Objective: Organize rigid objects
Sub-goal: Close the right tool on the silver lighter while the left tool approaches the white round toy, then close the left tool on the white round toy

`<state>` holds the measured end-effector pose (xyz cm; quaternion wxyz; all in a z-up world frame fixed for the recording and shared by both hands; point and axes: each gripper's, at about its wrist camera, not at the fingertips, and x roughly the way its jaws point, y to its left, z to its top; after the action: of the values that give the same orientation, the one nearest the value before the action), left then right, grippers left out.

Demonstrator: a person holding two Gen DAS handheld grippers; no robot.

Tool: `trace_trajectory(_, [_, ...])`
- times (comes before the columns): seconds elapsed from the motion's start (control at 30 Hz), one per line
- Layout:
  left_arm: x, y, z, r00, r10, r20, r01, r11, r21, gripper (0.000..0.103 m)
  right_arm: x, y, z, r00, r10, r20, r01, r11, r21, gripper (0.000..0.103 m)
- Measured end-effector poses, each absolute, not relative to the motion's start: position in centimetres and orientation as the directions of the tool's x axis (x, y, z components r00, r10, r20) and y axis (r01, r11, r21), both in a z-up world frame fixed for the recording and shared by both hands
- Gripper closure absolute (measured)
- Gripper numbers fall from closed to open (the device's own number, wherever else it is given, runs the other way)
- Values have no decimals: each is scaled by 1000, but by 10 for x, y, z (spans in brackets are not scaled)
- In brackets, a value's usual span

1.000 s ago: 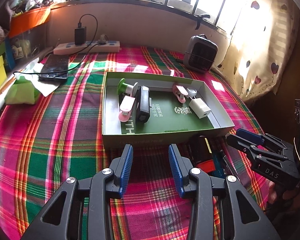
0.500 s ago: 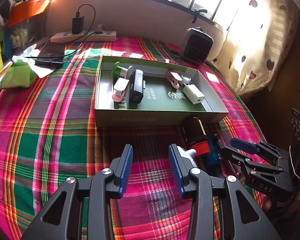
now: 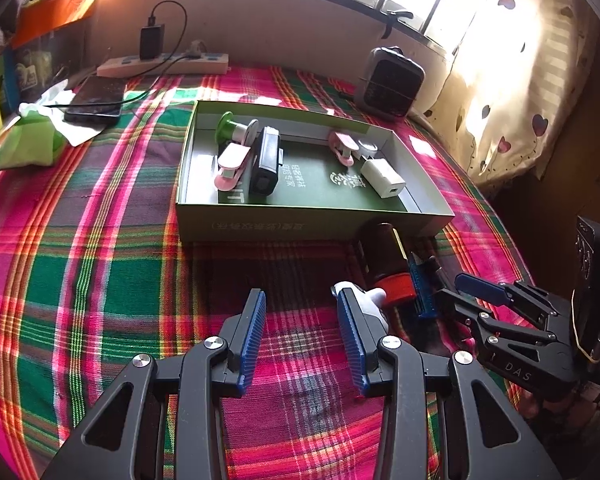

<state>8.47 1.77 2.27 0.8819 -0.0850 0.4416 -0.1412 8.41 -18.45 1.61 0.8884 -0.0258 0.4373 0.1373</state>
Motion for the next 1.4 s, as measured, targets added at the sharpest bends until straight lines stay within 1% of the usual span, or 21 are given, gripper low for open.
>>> trace_trajectory(0.07, [85,15,23,569,-323,-756,175,946,-273,67,84,-185,16,580,227,-783,-270,960,78,60])
trace_trajectory(0.13, [85,14,23,568,-323,-757,176,946,-272,67,84,-184,15,578,232,-782,-278,957,78,66])
trace_trajectory(0.17, [85,13,23,567,-323,-758,175,946,-272,67,84,-183,15,577,229,-784,-281,957,73,70])
trace_trajectory(0.23, [85,11,24,565,-327,-758,177,945,-276,67,83,-182,14,581,221,-783,-289,956,54,73])
trace_trajectory(0.3, [85,8,24,564,-329,-757,177,944,-278,66,83,-182,14,581,225,-782,-296,954,54,78])
trace_trajectory(0.57, [85,-3,22,546,-338,-767,183,941,-285,62,84,-193,15,581,243,-777,-283,955,87,79])
trace_trajectory(0.8, [86,-13,18,531,-337,-777,190,942,-278,62,83,-202,15,595,202,-778,-252,966,58,79])
trace_trajectory(1.13, [89,-24,11,514,-326,-793,195,945,-263,62,83,-208,15,595,198,-779,-238,969,65,79])
trace_trajectory(1.4, [93,-19,10,524,-322,-788,186,947,-262,62,83,-209,15,594,196,-780,-237,970,64,79])
